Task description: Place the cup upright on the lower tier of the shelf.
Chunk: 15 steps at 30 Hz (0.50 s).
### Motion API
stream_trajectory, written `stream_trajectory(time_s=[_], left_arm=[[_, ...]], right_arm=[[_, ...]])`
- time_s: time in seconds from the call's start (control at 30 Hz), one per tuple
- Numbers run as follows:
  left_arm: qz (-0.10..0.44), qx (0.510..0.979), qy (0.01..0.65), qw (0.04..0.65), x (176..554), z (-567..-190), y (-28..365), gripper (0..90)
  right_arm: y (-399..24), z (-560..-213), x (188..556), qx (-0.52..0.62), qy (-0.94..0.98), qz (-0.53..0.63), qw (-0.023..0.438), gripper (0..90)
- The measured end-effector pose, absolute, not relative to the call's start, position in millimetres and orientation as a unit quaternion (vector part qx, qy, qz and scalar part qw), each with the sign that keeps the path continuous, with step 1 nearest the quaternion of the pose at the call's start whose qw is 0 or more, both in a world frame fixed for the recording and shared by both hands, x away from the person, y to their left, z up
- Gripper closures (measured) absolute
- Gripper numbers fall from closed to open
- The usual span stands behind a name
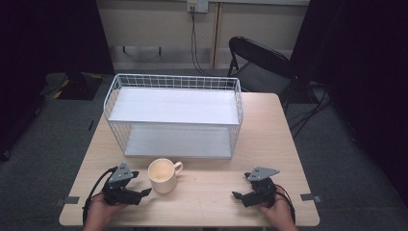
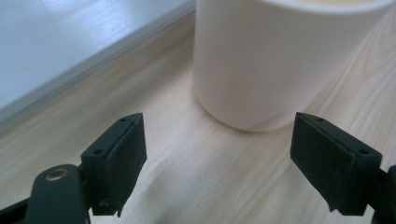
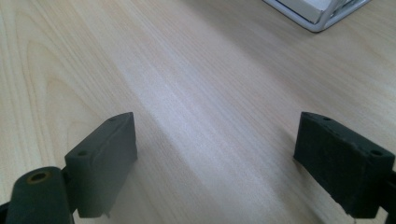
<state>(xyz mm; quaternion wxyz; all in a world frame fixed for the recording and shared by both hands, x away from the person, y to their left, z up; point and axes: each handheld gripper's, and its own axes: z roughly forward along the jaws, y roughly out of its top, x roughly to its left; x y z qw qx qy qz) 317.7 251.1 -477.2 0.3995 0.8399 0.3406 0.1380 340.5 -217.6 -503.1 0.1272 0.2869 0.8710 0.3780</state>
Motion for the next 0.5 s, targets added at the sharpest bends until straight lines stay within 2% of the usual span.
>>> stream_trajectory(time_s=[0.5], left_arm=[[0.138, 0.822, 0.345, 0.431, 315.2, -456.9, 252.4, 18.4]], right_arm=[[-217.6, -503.1, 340.3, 0.288, 0.871, 0.378, 0.128, 12.2]])
